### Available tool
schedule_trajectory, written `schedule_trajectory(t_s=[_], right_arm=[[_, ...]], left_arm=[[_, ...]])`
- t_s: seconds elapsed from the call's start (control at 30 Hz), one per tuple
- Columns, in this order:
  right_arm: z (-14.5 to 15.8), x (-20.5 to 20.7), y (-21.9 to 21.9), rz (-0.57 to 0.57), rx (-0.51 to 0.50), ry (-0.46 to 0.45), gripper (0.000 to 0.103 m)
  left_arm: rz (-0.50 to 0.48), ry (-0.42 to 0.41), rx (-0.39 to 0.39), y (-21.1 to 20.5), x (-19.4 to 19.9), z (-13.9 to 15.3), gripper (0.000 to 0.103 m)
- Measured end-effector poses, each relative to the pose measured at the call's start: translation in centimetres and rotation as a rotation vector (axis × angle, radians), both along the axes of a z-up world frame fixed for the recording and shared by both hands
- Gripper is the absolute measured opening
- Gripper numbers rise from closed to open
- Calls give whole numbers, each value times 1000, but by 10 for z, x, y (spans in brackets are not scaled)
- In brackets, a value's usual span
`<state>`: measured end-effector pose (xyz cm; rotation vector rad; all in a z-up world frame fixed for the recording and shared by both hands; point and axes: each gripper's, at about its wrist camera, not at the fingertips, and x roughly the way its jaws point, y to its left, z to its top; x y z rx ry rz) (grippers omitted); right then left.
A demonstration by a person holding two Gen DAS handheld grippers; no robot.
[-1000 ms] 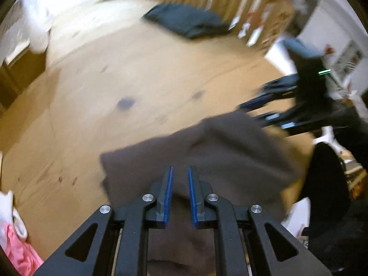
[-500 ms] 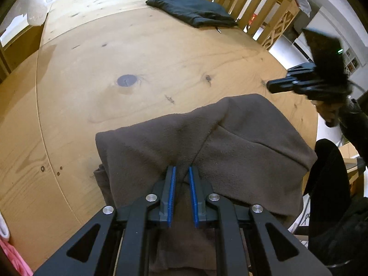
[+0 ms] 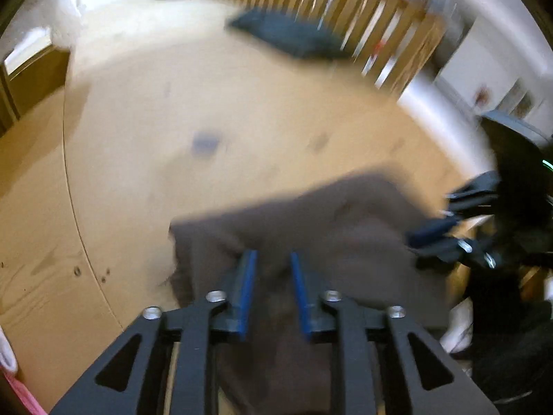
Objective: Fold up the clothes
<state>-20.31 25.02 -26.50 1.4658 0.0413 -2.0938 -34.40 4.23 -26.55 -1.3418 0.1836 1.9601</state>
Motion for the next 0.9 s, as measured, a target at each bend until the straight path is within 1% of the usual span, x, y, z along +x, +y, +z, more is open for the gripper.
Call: schedule_trajectory(t_s=[0.03,0.07,0.1,0.13,0.17,0.2,0.23,0.27,0.3,0.33,0.37,0.4,0.43,0.47,0.5,0.53,0.57,0.63,0.73,0.77,0.83,0.87,0.9], right_arm=[[7,4,2,-10,15,-5,17],[19,6,10,-57,-18,-19,18],[34,11,17,-92,-78,2,19],[44,17,21,-122,-117,21,19],[46,23,22,-147,-141,6,19],[47,28,23,-172,-165,-10,19],[39,30,20,-191,-189,-56,19],[26,33,12,-205,-200,-111,19],[11,34,1,-214,-170,-147,19],[-4,35,-9,-223,-142,-181,20],[-11,38,-11,-224,-136,-159,19],[-12,39,-12,-212,-134,-139,17],[-12,36,-9,-203,-136,-160,17],[-11,32,-5,-198,-133,-187,14],[-10,27,-3,-183,-111,-197,10],[-13,17,-11,-157,-76,-190,8],[-10,15,-11,-121,-12,-156,6],[-5,13,-13,-51,113,-89,6],[-1,10,-13,-13,210,-48,6],[2,9,-11,-26,226,-56,8],[13,13,-2,-92,185,-72,13],[19,16,5,-140,148,-70,26],[25,22,17,-208,85,-57,46]], left_arm=[[32,-22,26,-7,-1,4,14],[61,-18,41,-15,3,13,10],[57,10,54,-21,13,25,10],[39,43,67,-26,24,36,10],[19,54,78,-31,36,43,11],[-2,45,90,-35,48,47,16],[-21,28,89,-37,58,44,22],[-32,17,63,-38,66,36,25],[-25,7,5,-38,71,21,26],[-8,0,-21,-40,74,10,23],[10,-7,-30,-43,75,1,23],[27,-13,-40,-46,77,-9,24],[64,-23,-25,-50,78,-12,24],[97,-34,-14,-52,79,-12,24],[130,-41,-11,-53,83,-11,22],[159,-50,-8,-52,88,-12,22],[185,-60,-3,-50,94,-14,21],[241,-84,20,-47,107,-17,21],[299,-120,53,-40,128,-17,21],[313,-131,62,-38,132,-19,22],[352,-146,67,-40,140,-16,23],[385,-156,78,-46,140,-12,23],[419,-173,99,-54,136,-9,28]])
